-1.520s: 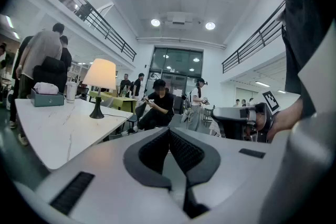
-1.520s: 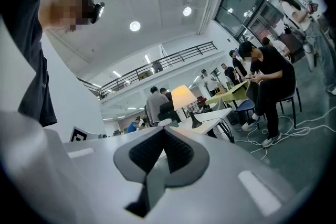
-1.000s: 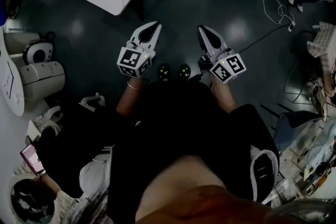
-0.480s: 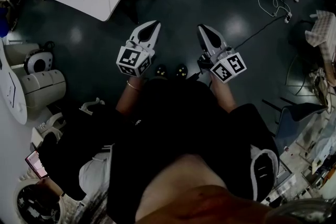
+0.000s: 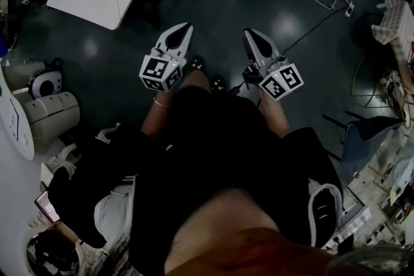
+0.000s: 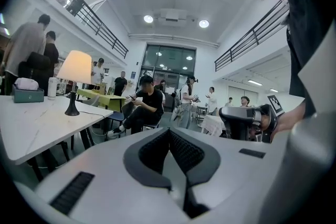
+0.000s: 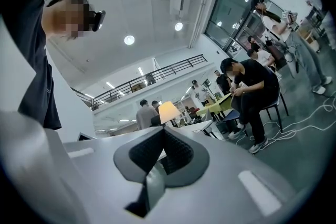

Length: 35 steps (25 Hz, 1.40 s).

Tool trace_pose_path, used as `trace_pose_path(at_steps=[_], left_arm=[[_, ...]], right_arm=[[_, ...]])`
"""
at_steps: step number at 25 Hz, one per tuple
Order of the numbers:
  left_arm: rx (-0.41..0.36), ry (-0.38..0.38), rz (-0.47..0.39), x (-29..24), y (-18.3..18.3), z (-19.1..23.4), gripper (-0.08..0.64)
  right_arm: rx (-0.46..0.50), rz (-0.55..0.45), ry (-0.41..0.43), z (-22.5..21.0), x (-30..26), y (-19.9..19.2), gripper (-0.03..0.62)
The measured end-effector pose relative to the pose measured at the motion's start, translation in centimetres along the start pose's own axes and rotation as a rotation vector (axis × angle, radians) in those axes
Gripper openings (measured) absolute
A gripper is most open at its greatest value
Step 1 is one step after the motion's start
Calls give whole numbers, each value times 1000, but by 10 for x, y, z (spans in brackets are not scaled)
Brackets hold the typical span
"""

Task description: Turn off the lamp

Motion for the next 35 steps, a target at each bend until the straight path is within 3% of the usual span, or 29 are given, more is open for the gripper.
trace_pose_path(at_steps=[19,28,35], left_arm=[[-22,-138,-30,-104,16,-14,8],[-6,-125,-45,-178,33,6,8],[25,-71,-38,-211,31,36,8]], right_arm=[[7,-73,-110,-68,18,43,0],[7,-47,-71,-118,-22,85,0],[-2,2,-23,-147,-66,102,0]])
Point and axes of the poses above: the fingertips, and each gripper's own axes: x backward along the fingers, z to its left, y out of its top, the point moved 1 cm from there along x, backward along the fingers, and after that the axes turned 10 degrees about -x, right-handed, at the moved point
